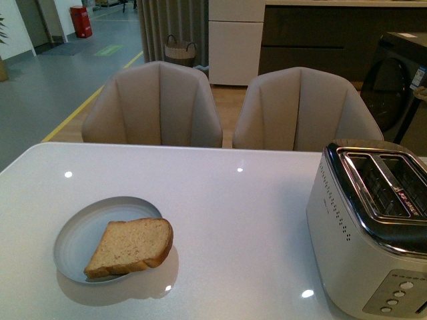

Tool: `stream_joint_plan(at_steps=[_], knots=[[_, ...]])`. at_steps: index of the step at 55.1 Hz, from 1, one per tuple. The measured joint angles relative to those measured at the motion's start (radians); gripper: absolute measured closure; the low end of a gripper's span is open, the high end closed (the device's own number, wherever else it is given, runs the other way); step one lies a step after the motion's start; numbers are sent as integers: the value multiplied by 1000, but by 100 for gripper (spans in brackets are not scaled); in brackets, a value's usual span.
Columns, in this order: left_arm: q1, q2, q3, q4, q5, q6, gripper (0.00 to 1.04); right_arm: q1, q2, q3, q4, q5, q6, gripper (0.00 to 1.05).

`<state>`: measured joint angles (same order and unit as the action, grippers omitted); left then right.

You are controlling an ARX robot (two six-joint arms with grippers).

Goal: Left arm holds plate, right arm toasts bread

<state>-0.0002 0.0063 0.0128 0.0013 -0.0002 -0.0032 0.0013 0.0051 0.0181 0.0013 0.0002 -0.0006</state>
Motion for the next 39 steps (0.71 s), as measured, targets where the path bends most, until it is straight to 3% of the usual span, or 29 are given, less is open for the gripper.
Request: stream_joint_plan(at_steps=[22,26,29,34,39], knots=[[0,1,0,-2,-2,-3,7,0,0,0,0,0,0,9],[-18,174,118,-281,-71,-166,7,0,0,0,0,0,0,9],[-7,265,146,-334,-50,-232,7,0,0,0,0,0,0,9],[38,396,161,-277,12,-289,7,0,0,0,0,0,0,9],[80,569,190,-109,53,-319,7,0,0,0,0,0,0,9]])
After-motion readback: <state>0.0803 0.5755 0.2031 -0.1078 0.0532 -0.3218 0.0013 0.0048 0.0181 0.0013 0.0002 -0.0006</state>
